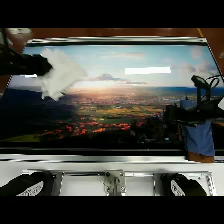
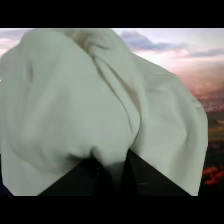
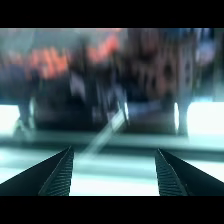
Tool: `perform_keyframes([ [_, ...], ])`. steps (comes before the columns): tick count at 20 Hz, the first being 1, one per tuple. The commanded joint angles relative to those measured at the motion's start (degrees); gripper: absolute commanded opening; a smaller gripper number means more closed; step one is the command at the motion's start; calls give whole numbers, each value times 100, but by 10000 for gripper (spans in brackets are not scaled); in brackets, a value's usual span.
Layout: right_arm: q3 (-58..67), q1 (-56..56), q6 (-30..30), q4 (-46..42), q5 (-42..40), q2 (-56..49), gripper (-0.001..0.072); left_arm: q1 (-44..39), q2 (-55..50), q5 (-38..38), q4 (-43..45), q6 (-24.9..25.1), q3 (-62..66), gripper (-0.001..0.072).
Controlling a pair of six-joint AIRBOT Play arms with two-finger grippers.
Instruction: Fold the shirts.
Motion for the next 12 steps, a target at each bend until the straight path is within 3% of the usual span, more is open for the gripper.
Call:
perform_keyframes([
  [1, -2, 0, -396, 0, 1292, 0, 628, -1263, 118, -2, 2, -476, -754, 46],
  [6, -2, 0, -428, -2, 1331, 0, 628, -2999, -422, 1762, -24, -1552, -2599, 46],
  [10, -2, 0, -120, 0, 575, -2, 628, -3882, -1283, 2544, -369, -1613, -2677, 54],
  [11, -2, 0, -48, 0, 404, -2, 628, -3943, -1410, 2559, -365, -1609, -2643, 246],
  [12, -2, 0, 17, -2, 225, -2, 628, -3921, -1471, 2481, -363, -1613, -2610, 611],
])
